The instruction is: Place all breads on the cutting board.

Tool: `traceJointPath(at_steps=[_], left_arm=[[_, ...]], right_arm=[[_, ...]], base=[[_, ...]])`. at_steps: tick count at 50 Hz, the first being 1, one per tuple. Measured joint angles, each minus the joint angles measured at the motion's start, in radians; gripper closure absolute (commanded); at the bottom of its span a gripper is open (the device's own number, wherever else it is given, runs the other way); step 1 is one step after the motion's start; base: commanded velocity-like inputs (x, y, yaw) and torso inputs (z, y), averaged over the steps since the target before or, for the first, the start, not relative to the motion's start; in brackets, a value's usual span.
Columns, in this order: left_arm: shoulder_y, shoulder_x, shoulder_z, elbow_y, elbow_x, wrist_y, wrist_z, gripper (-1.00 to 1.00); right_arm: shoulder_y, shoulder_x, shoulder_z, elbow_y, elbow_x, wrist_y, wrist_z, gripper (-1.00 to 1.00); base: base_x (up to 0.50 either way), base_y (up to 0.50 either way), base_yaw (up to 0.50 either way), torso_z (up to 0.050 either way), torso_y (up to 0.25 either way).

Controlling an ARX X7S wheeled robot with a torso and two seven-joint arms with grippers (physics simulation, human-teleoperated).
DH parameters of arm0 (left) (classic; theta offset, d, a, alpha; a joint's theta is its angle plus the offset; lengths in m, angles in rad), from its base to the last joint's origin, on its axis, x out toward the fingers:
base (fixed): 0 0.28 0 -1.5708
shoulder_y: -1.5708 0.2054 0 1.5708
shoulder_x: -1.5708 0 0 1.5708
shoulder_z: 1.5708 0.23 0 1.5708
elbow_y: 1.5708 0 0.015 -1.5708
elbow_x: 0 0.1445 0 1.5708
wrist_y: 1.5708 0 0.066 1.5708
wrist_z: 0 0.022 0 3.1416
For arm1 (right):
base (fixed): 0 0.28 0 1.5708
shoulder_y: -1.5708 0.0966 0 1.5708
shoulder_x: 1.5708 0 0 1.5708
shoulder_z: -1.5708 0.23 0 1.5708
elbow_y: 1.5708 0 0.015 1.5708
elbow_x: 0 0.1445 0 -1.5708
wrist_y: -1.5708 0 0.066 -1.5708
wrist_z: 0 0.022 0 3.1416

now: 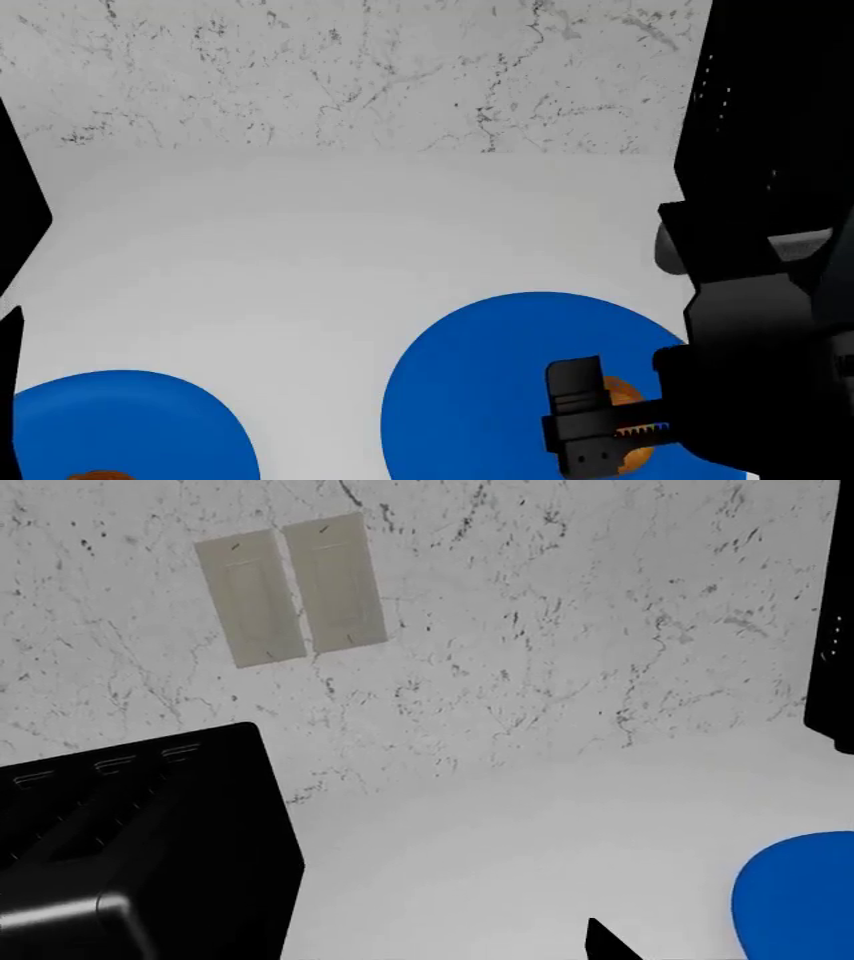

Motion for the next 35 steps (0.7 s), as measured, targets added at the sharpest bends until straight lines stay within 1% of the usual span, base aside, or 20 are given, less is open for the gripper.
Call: traceJointPath(at_steps=[15, 35], left_arm=[[0.022, -0.006, -0.007, 0.005, 0.009, 0.005, 0.008, -1.00], [0.050, -0.010, -0.005, 0.018, 0.018, 0.007, 0.008, -1.00]], right_arm=[[-0.048, -0.010, 0.008, 0.005, -0.070, -0.007, -0.070, -1.00], [-0.063, -0.039, 0.007, 0.037, -0.157, -0.016, -0.160, -1.00]], base=[[0.00, 0.00, 0.00, 0.000, 0.000], [0.00, 0.00, 0.00, 0.000, 0.000]])
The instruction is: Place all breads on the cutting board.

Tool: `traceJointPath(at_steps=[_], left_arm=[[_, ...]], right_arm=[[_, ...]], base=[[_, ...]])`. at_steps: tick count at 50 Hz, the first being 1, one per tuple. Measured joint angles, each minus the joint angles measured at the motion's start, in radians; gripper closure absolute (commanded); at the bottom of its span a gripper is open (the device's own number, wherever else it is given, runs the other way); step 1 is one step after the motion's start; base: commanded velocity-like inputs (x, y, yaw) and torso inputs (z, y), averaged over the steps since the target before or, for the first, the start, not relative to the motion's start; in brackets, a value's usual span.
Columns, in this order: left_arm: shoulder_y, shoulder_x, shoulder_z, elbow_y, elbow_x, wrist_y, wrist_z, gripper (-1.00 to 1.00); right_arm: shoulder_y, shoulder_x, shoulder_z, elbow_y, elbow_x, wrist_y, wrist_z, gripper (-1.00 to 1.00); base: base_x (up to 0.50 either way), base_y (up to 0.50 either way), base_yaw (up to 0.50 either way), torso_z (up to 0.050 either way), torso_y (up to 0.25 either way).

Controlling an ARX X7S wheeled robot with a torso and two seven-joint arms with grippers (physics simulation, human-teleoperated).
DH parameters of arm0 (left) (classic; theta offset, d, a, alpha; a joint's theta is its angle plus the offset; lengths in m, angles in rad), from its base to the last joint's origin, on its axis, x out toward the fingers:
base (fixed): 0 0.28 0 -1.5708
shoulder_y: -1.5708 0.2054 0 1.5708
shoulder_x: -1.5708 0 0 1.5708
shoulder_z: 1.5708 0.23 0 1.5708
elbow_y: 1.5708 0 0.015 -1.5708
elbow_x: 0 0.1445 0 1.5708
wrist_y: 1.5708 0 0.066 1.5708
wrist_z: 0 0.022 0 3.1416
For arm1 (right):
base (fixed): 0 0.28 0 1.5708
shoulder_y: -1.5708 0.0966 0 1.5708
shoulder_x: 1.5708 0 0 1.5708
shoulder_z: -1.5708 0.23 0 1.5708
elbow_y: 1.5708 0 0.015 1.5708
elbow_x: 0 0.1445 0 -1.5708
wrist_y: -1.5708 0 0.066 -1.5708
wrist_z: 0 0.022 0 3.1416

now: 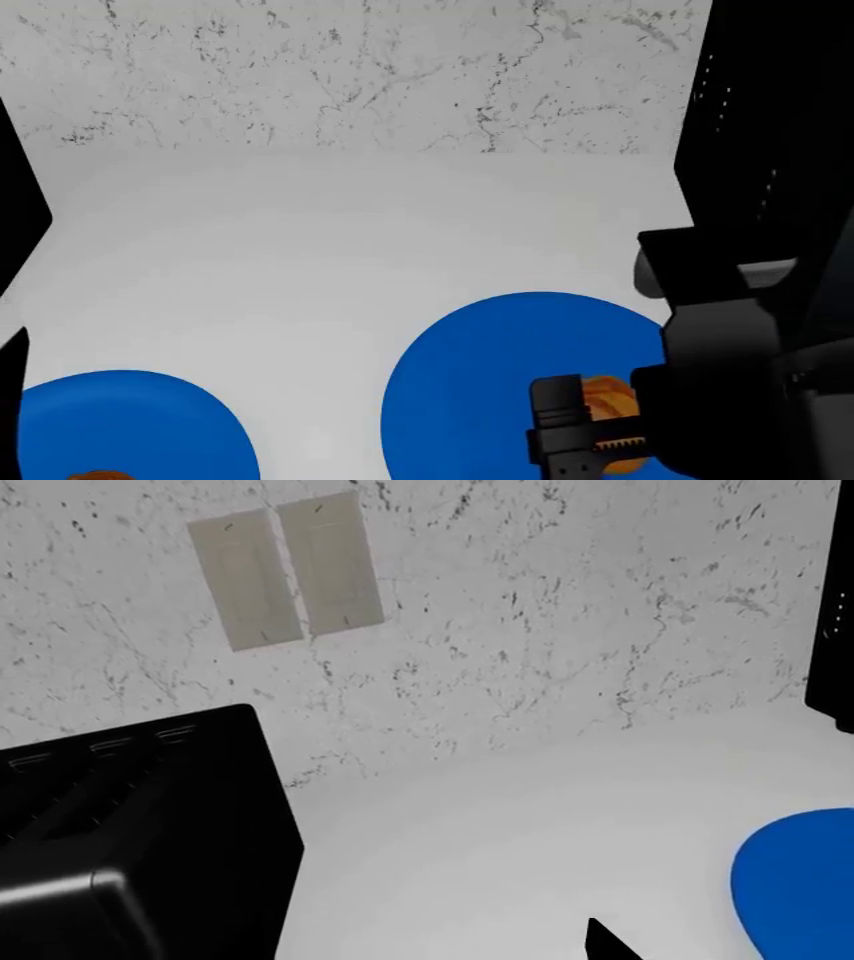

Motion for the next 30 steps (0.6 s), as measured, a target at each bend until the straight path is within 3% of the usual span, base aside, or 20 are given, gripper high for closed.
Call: traceJointPath(at_steps=[20, 21, 30], left_arm=[[0.002, 0.010, 0.013, 0.006, 0.008, 0.004, -0.006, -1.00], [0.003, 0.010, 0.013, 0.006, 0.009, 0.004, -0.006, -1.00], [0.008, 0.011, 0.011, 0.008, 0.013, 0.007, -0.005, -1.00]], right_arm=[[-0.035, -0.012, -0.009, 0.016, -0.087, -0.013, -0.094, -1.00], [-0.037, -0.012, -0.010, 0.016, -0.090, -0.014, -0.097, 1.00], [-0.030, -0.004, -0.016, 0.010, -0.087, -0.016, -0.093, 1.00]], base=[[0.00, 0.00, 0.00, 0.000, 0.000], [0.00, 0.00, 0.00, 0.000, 0.000], [0.00, 0.00, 0.00, 0.000, 0.000]])
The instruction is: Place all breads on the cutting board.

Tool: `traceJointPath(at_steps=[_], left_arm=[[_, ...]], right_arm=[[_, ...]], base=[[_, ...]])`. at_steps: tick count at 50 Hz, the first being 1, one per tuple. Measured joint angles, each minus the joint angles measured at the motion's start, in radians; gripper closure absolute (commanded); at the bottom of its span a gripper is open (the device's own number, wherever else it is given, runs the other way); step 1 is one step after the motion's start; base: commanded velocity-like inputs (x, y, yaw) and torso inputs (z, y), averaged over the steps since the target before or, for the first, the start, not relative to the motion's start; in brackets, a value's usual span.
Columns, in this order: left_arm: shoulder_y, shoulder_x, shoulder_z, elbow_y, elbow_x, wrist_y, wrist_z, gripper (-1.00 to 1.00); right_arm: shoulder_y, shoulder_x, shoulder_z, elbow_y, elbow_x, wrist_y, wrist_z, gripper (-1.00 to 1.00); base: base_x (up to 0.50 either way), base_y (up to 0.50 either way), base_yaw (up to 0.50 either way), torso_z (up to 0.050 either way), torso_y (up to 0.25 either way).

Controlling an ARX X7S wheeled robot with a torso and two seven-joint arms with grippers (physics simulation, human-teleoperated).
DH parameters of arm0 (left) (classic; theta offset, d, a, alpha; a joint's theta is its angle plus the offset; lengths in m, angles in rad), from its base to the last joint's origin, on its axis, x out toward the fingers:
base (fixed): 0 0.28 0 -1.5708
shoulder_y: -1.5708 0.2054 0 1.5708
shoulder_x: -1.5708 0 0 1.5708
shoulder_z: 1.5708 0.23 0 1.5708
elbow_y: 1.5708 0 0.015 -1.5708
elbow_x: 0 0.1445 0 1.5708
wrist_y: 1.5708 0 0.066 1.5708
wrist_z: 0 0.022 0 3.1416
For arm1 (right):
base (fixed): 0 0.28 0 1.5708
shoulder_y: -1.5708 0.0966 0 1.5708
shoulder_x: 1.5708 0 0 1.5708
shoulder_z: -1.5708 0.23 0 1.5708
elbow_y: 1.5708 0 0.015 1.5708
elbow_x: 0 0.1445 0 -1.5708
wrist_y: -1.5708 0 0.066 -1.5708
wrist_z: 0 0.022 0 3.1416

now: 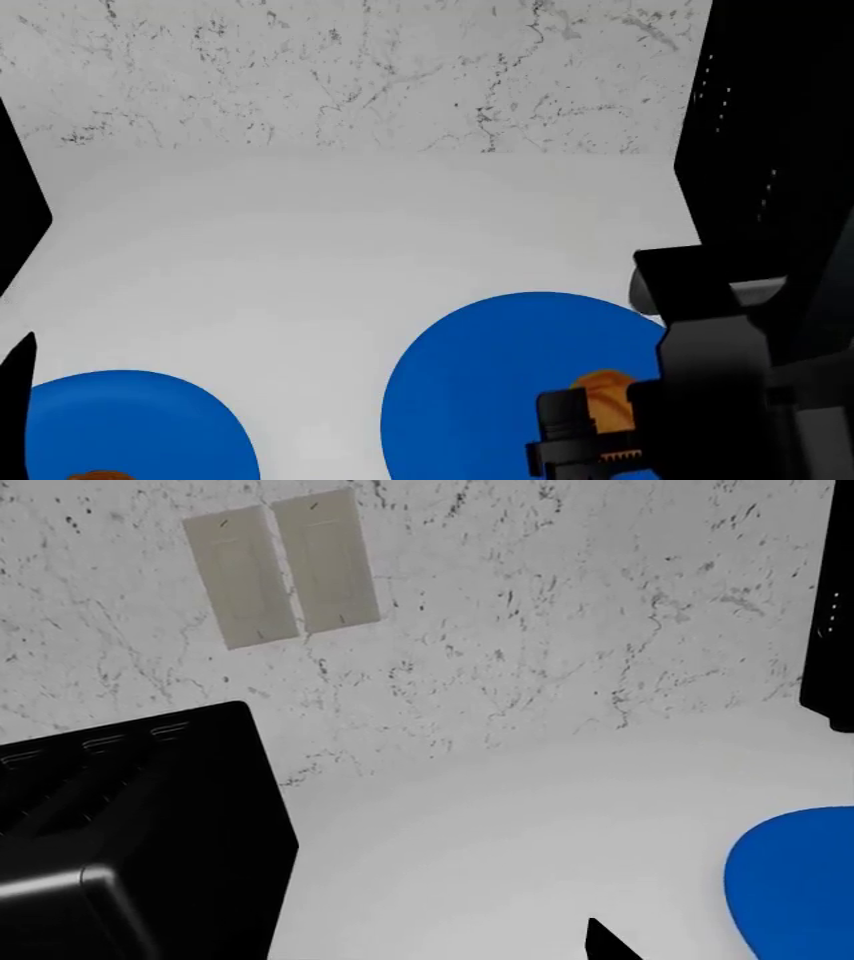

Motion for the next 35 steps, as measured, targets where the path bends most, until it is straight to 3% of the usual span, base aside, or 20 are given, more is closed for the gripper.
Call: traceJointPath(at_steps=[16, 35], left_arm=[[-0.015, -0.005, 0.007, 0.002, -0.014, 0.006, -0.006, -1.00], [-0.209, -0.082, 0.094, -0.026, -0.217, 0.028, -0.070, -1.00]], right_arm=[[0.103, 0.076, -0.011, -0.107, 0.210, -0.001, 0.137, 1.00], [0.265, 0.202, -0.018, -0.285, 0.516, -0.066, 0.289, 1.00]], base=[[0.00, 0.00, 0.00, 0.000, 0.000], [0.00, 0.00, 0.00, 0.000, 0.000]])
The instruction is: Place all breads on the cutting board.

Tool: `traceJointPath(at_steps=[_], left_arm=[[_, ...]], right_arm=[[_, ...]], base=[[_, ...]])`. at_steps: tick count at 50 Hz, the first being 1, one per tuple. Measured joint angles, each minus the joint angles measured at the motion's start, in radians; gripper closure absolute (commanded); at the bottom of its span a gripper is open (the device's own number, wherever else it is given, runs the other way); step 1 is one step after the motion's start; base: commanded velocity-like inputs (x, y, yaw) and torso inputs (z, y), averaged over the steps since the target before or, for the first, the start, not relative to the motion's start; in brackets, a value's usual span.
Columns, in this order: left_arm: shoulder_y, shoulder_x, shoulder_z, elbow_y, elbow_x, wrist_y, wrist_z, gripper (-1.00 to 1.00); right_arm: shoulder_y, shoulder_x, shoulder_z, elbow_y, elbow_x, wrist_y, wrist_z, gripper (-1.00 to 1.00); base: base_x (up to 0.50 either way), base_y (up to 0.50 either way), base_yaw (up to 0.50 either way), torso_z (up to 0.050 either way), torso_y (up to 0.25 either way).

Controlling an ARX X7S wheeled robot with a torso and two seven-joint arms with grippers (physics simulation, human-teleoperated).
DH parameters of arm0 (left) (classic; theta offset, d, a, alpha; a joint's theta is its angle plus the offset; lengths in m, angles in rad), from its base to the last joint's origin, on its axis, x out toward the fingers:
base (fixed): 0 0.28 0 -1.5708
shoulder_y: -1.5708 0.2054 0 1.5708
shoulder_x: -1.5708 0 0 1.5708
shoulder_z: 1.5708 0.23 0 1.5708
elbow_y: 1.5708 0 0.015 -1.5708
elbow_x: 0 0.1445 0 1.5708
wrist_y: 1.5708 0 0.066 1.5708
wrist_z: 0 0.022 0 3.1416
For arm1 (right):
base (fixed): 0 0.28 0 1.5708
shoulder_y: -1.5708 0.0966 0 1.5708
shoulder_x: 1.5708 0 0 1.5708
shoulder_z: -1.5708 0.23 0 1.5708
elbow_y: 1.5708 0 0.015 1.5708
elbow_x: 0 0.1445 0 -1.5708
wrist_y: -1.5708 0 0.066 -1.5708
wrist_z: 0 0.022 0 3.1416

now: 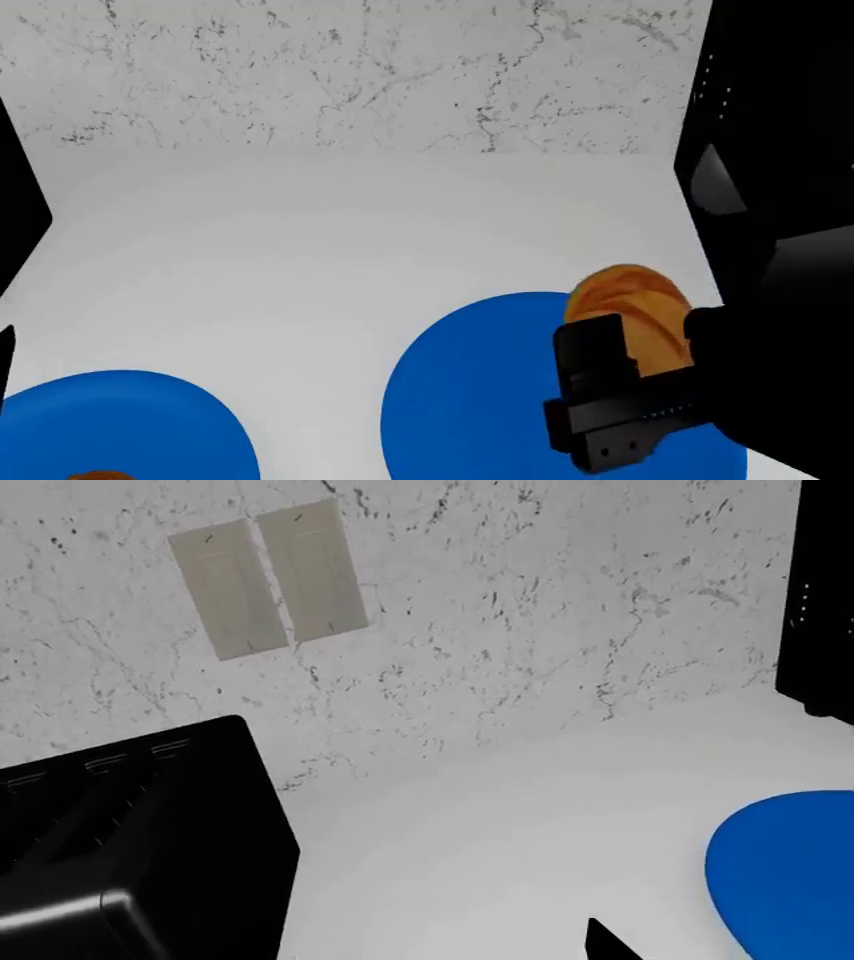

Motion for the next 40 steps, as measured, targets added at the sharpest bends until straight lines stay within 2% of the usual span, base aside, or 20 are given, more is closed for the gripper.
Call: traceJointPath(at_steps=[5, 25, 32, 40], left_arm=[[-0.081, -0.017, 0.051, -0.023, -0.080, -0.008, -0.017, -1.00], [-0.488, -0.075, 0.335, -0.153, -0.577, 0.034, -0.082, -1.00], [-0.541, -0.089, 0.400, -0.167, -0.671, 0.062, -0.066, -1.00], [-0.537, -0.084, 0.472, -0.217, -0.687, 0.047, -0.045, -1.00]], right_arm=[[0.023, 0.028, 0.005, -0.047, 0.053, -0.022, 0.021, 1.00], [0.053, 0.089, 0.023, -0.114, 0.118, -0.051, 0.033, 1.00], [0.049, 0.089, 0.026, -0.115, 0.110, -0.053, 0.024, 1.00], [0.035, 0.090, 0.029, -0.120, 0.094, -0.054, 0.012, 1.00]], base=[[0.00, 0.00, 0.00, 0.000, 0.000], [0.00, 0.00, 0.00, 0.000, 0.000], [0.00, 0.00, 0.00, 0.000, 0.000], [0.00, 0.00, 0.00, 0.000, 0.000]])
